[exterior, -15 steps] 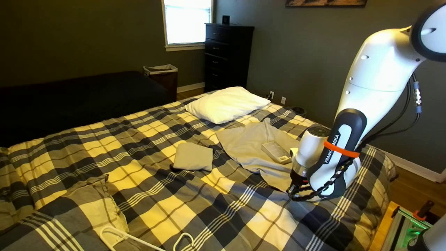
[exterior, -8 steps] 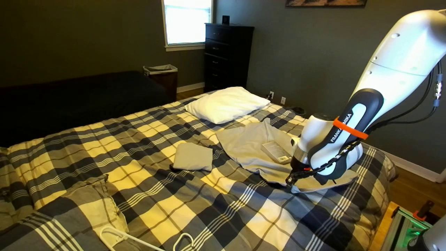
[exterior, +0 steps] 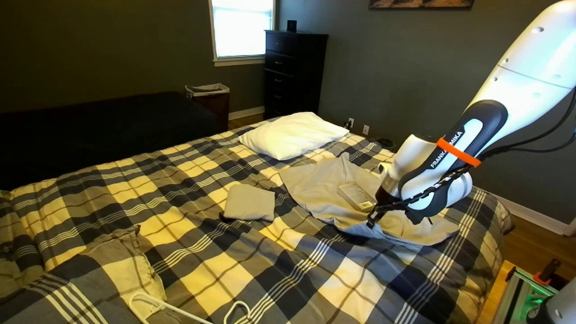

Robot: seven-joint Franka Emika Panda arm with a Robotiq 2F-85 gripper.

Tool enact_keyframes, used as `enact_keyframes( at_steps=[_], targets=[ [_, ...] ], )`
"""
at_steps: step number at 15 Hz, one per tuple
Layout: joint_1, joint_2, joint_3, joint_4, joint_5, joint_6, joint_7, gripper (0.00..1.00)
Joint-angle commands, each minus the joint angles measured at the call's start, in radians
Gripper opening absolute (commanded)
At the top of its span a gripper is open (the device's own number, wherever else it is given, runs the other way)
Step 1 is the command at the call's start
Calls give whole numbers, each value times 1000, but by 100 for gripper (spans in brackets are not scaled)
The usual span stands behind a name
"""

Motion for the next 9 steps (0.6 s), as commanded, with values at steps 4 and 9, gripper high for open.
enact_keyframes(
  at_steps=[4,9],
  targets=[
    [7,-100,-111,-2,0,48,6,1],
    [41,-29,-208,132,65,216,85,1]
  ],
)
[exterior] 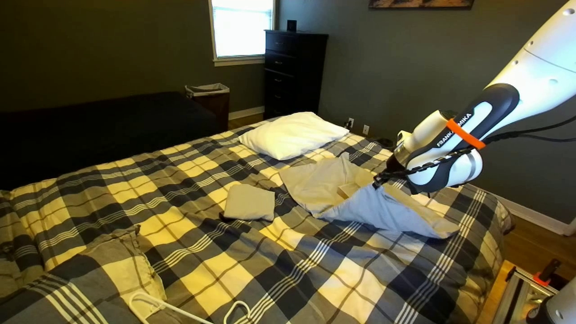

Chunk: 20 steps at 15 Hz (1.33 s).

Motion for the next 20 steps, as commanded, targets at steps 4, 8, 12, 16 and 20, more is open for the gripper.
enact_keyframes(
  at_steps=[4,8,12,16,20],
  targets=[
    [0,46,-51,134,70,35,40,3],
    [3,144,-61,223,110,81,85,1],
    [-11,260,-60,365,155,118,176,1],
    [-18,244,-60,372,148,87,188,3],
    [-15,346,-62,475,213,153,271,1]
  ],
)
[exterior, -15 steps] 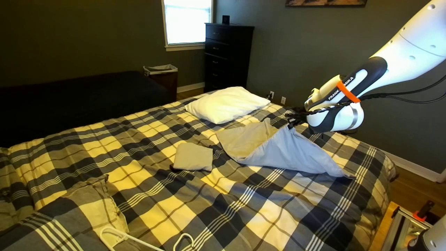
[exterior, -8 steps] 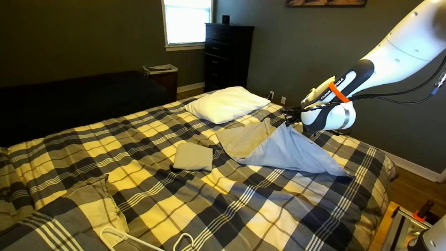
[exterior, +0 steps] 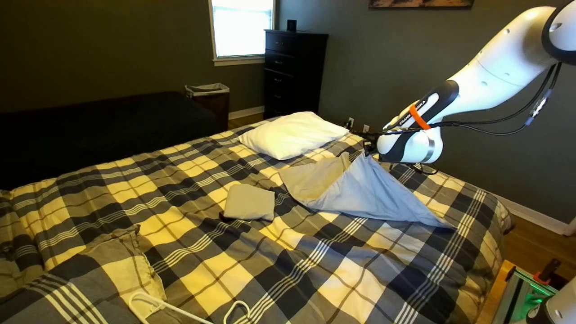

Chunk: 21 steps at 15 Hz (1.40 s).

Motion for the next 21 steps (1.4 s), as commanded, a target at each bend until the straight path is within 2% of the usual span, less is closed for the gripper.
enact_keyframes(
  at_steps=[1,5,6,11,15,16,17,18,21],
  targets=[
    [-1,94,0,104,57,59,72,1],
    [10,182,-27,251,104,63,124,1],
    [49,204,-76,285,86,66,162,1],
    [134,318,-181,437,140,43,202,1],
    [171,404,-217,531,173,13,221,1],
    [176,418,-221,548,179,9,225,28],
    [180,432,-225,565,187,9,230,28],
    [183,437,-229,575,193,12,234,33],
    [195,438,-247,594,226,20,248,56]
  ],
)
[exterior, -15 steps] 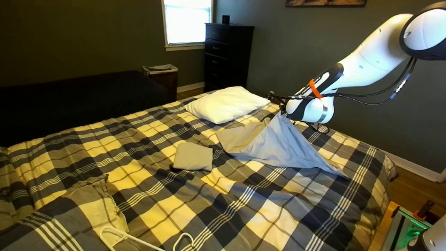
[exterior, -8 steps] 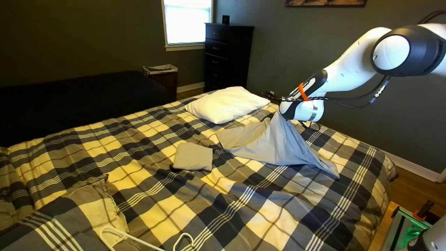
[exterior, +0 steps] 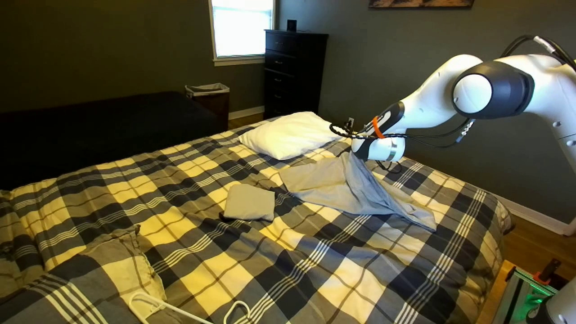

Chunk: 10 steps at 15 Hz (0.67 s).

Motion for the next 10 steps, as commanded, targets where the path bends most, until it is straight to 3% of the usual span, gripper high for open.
enact_keyframes(
  at_steps=[1,3,5,6,10],
  targets=[
    [34,14,-48,48,65,-13,30,64],
    [35,-4,-59,48,81,-17,31,80],
    [-30,-52,6,24,0,-58,-12,95],
    [-73,-76,51,10,-41,-81,-26,99],
    [-356,-151,336,-11,-205,-250,-133,100]
  ],
)
